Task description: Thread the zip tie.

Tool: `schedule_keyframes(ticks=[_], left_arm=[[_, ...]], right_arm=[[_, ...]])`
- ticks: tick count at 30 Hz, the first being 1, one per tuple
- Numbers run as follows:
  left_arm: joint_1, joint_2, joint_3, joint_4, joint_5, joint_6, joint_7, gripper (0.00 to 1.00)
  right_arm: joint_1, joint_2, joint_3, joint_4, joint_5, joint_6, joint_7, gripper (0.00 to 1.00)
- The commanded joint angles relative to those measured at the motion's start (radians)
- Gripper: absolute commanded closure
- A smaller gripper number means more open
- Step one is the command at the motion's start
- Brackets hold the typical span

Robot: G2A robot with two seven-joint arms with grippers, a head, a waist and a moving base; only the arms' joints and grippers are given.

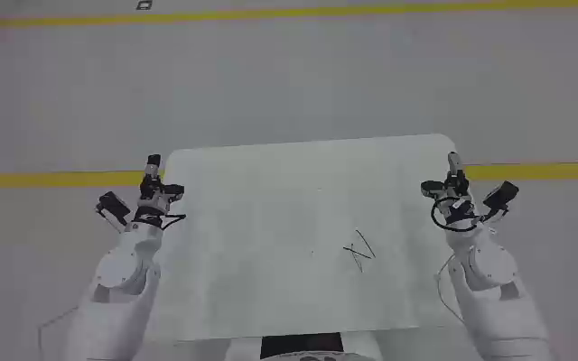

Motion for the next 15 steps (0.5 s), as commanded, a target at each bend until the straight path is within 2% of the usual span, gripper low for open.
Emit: schedule_keyframes(ticks=[1, 2, 3, 4, 5, 6, 7, 8, 11, 15], left_arm=[[0.0, 0.0, 0.0, 0.0, 0.0, 0.0, 0.0, 0.0], [0.0, 0.0, 0.0, 0.0, 0.0, 0.0, 0.0, 0.22], [0.0, 0.0, 0.0, 0.0, 0.0, 0.0, 0.0, 0.22], [0.0, 0.0, 0.0, 0.0, 0.0, 0.0, 0.0, 0.22], [0.0, 0.0, 0.0, 0.0, 0.0, 0.0, 0.0, 0.0], [0.0, 0.0, 0.0, 0.0, 0.0, 0.0, 0.0, 0.0], [0.0, 0.0, 0.0, 0.0, 0.0, 0.0, 0.0, 0.22], [0.0, 0.0, 0.0, 0.0, 0.0, 0.0, 0.0, 0.0], [0.0, 0.0, 0.0, 0.0, 0.0, 0.0, 0.0, 0.0], [0.0, 0.0, 0.0, 0.0, 0.0, 0.0, 0.0, 0.0]], right_arm=[[0.0, 0.0, 0.0, 0.0, 0.0, 0.0, 0.0, 0.0], [0.0, 0.0, 0.0, 0.0, 0.0, 0.0, 0.0, 0.22], [0.0, 0.0, 0.0, 0.0, 0.0, 0.0, 0.0, 0.22], [0.0, 0.0, 0.0, 0.0, 0.0, 0.0, 0.0, 0.0], [0.0, 0.0, 0.0, 0.0, 0.0, 0.0, 0.0, 0.0], [0.0, 0.0, 0.0, 0.0, 0.0, 0.0, 0.0, 0.0], [0.0, 0.0, 0.0, 0.0, 0.0, 0.0, 0.0, 0.0], [0.003, 0.002, 0.001, -0.015, -0.028, -0.009, 0.007, 0.0], [-0.006, 0.006, 0.003, -0.053, -0.131, -0.034, 0.049, 0.0], [-0.009, 0.015, 0.008, -0.109, -0.259, -0.021, 0.152, 0.0]])
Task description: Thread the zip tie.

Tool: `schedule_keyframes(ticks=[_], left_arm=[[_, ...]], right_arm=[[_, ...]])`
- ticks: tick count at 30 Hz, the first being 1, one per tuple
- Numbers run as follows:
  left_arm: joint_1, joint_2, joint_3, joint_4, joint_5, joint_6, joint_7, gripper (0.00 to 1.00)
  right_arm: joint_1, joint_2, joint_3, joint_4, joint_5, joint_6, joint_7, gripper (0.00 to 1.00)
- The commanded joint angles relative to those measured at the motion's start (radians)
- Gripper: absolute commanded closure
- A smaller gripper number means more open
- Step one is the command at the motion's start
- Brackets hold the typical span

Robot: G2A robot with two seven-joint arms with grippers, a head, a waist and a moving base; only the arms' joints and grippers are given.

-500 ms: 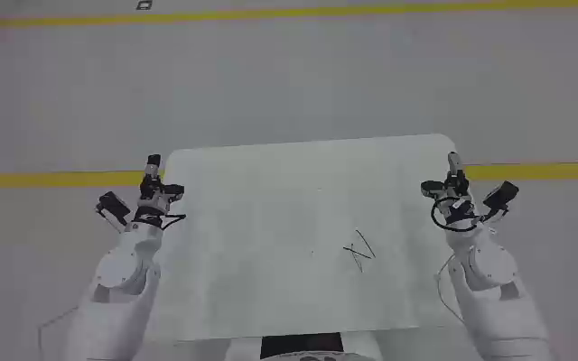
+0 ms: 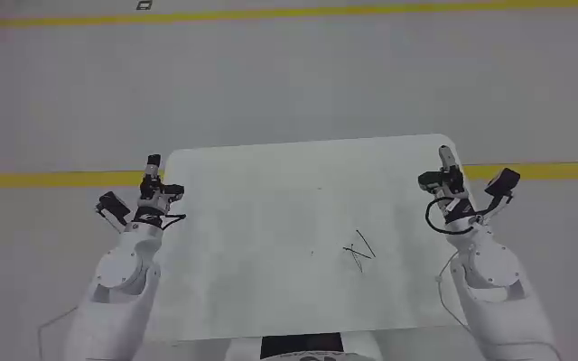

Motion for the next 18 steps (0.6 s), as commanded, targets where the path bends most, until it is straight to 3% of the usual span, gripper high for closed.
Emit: schedule_keyframes(ticks=[1, 5, 18], left_arm=[[0.0, 0.0, 0.0, 0.0, 0.0, 0.0, 0.0, 0.0], [0.0, 0.0, 0.0, 0.0, 0.0, 0.0, 0.0, 0.0], [0.0, 0.0, 0.0, 0.0, 0.0, 0.0, 0.0, 0.0]], right_arm=[[0.002, 0.005, -0.003, -0.022, -0.078, 0.02, 0.056, 0.0], [0.028, 0.008, -0.042, -0.043, -0.198, 0.068, 0.117, 0.0], [0.031, 0.008, -0.045, -0.043, -0.2, 0.066, 0.118, 0.0]])
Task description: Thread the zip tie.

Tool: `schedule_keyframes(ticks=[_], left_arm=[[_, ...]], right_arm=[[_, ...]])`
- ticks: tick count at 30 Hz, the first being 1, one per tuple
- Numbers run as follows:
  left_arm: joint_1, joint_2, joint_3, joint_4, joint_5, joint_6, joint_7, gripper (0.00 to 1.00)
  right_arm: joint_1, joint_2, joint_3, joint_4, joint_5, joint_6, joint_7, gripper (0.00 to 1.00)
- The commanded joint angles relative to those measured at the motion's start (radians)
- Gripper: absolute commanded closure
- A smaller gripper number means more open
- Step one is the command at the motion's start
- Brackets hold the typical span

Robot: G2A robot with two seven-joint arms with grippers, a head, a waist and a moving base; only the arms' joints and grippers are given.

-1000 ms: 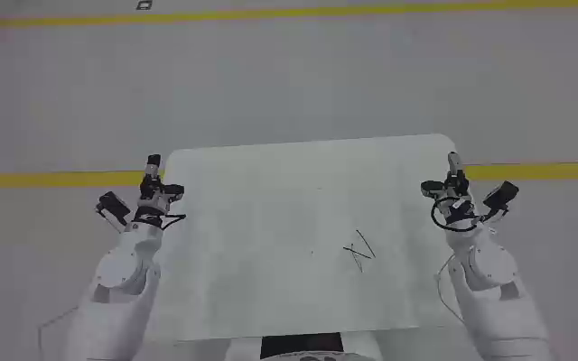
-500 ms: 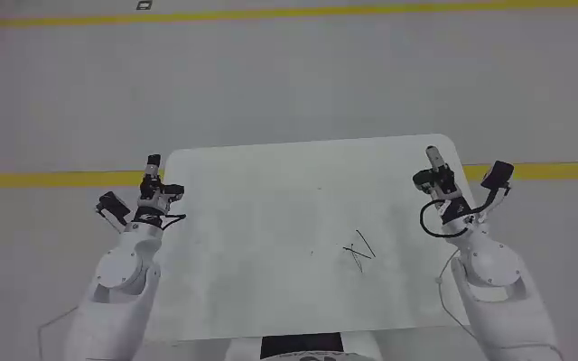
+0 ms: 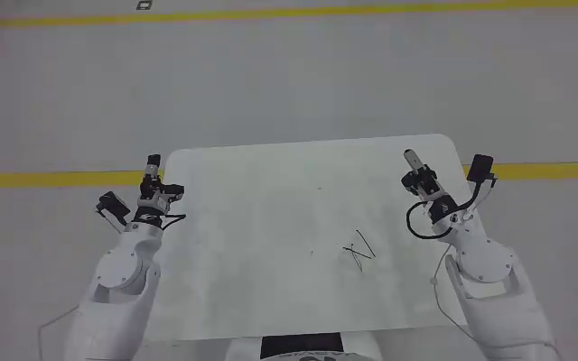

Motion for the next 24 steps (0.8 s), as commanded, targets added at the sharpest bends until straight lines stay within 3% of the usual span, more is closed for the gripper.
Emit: schedule_keyframes(ticks=[1, 3, 8, 12, 19, 24], left_arm=[[0.0, 0.0, 0.0, 0.0, 0.0, 0.0, 0.0, 0.0], [0.0, 0.0, 0.0, 0.0, 0.0, 0.0, 0.0, 0.0], [0.0, 0.0, 0.0, 0.0, 0.0, 0.0, 0.0, 0.0], [0.0, 0.0, 0.0, 0.0, 0.0, 0.0, 0.0, 0.0], [0.0, 0.0, 0.0, 0.0, 0.0, 0.0, 0.0, 0.0], [0.0, 0.0, 0.0, 0.0, 0.0, 0.0, 0.0, 0.0]], right_arm=[[0.0, 0.0, 0.0, 0.0, 0.0, 0.0, 0.0, 0.0], [0.01, 0.002, -0.002, -0.017, -0.03, 0.002, 0.01, 0.0], [0.084, 0.009, -0.058, -0.073, -0.227, 0.106, 0.115, 0.0], [0.144, 0.016, -0.12, -0.088, -0.405, 0.159, 0.211, 0.0], [0.167, 0.027, -0.192, -0.116, -0.634, 0.163, 0.355, 0.0], [0.167, 0.027, -0.192, -0.119, -0.648, 0.161, 0.357, 0.0]])
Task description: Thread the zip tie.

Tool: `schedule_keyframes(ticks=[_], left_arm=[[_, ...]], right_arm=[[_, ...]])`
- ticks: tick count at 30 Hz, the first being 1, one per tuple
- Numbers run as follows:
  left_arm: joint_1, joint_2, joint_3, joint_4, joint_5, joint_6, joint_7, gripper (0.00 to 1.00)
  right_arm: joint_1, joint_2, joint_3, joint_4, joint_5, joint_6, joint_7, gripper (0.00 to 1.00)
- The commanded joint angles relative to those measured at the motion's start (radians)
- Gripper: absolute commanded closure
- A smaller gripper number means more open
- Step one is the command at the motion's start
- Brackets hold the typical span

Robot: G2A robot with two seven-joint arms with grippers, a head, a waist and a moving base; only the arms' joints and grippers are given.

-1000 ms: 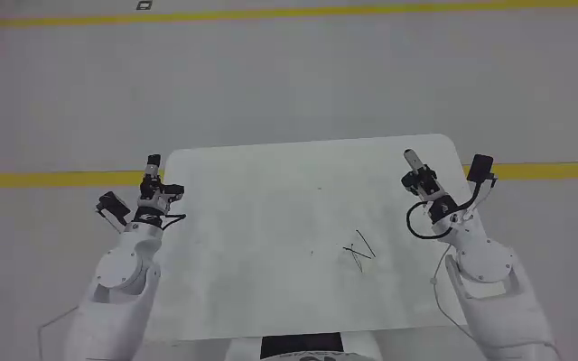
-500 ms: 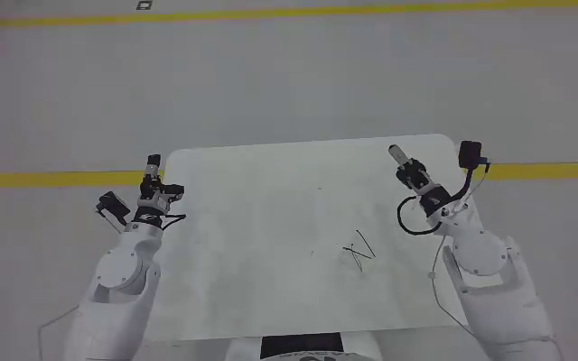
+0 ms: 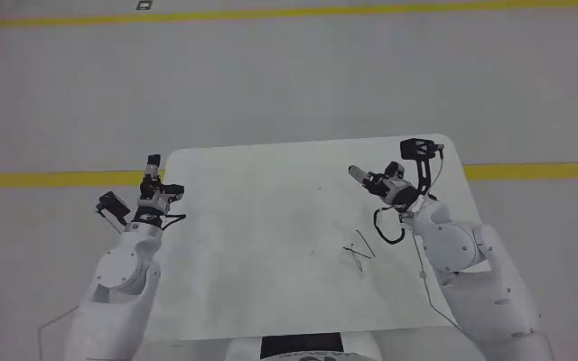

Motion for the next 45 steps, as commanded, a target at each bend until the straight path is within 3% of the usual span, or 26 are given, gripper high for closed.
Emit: schedule_keyframes(ticks=[1, 4, 6, 11, 14, 17, 20, 31, 33, 36, 40, 42, 45], left_arm=[[0.0, 0.0, 0.0, 0.0, 0.0, 0.0, 0.0, 0.0], [0.0, 0.0, 0.0, 0.0, 0.0, 0.0, 0.0, 0.0], [0.0, 0.0, 0.0, 0.0, 0.0, 0.0, 0.0, 0.0], [0.0, 0.0, 0.0, 0.0, 0.0, 0.0, 0.0, 0.0], [0.0, 0.0, 0.0, 0.0, 0.0, 0.0, 0.0, 0.0], [0.0, 0.0, 0.0, 0.0, 0.0, 0.0, 0.0, 0.0], [0.0, 0.0, 0.0, 0.0, 0.0, 0.0, 0.0, 0.0], [0.0, 0.0, 0.0, 0.0, 0.0, 0.0, 0.0, 0.0], [0.0, 0.0, 0.0, 0.0, 0.0, 0.0, 0.0, 0.0], [0.0, 0.0, 0.0, 0.0, 0.0, 0.0, 0.0, 0.0], [0.0, 0.0, 0.0, 0.0, 0.0, 0.0, 0.0, 0.0], [0.0, 0.0, 0.0, 0.0, 0.0, 0.0, 0.0, 0.0], [0.0, 0.0, 0.0, 0.0, 0.0, 0.0, 0.0, 0.0]], right_arm=[[0.0, 0.0, 0.0, 0.0, 0.001, 0.0, 0.0, 0.0], [0.0, 0.0, 0.0, 0.0, 0.001, 0.0, 0.0, 0.0], [0.001, 0.003, -0.004, -0.007, -0.04, -0.032, 0.016, 0.0], [-0.028, 0.026, 0.027, -0.071, -0.172, -0.185, 0.195, 0.0], [-0.046, 0.037, 0.048, -0.116, -0.193, -0.266, 0.303, 0.0], [-0.054, 0.044, 0.057, -0.144, -0.206, -0.304, 0.389, 0.0], [-0.054, 0.052, 0.027, -0.163, -0.209, -0.387, 0.507, 0.0], [-0.054, 0.052, 0.027, -0.163, -0.209, -0.387, 0.507, 0.0], [-0.056, 0.054, 0.008, -0.161, -0.231, -0.417, 0.533, 0.0], [-0.027, 0.056, -0.064, -0.147, -0.298, -0.452, 0.629, 0.0], [0.046, 0.049, -0.189, -0.097, -0.379, -0.444, 0.734, 0.0], [0.076, 0.044, -0.225, -0.086, -0.382, -0.43, 0.735, 0.0], [0.076, 0.044, -0.225, -0.086, -0.382, -0.43, 0.735, 0.0]])
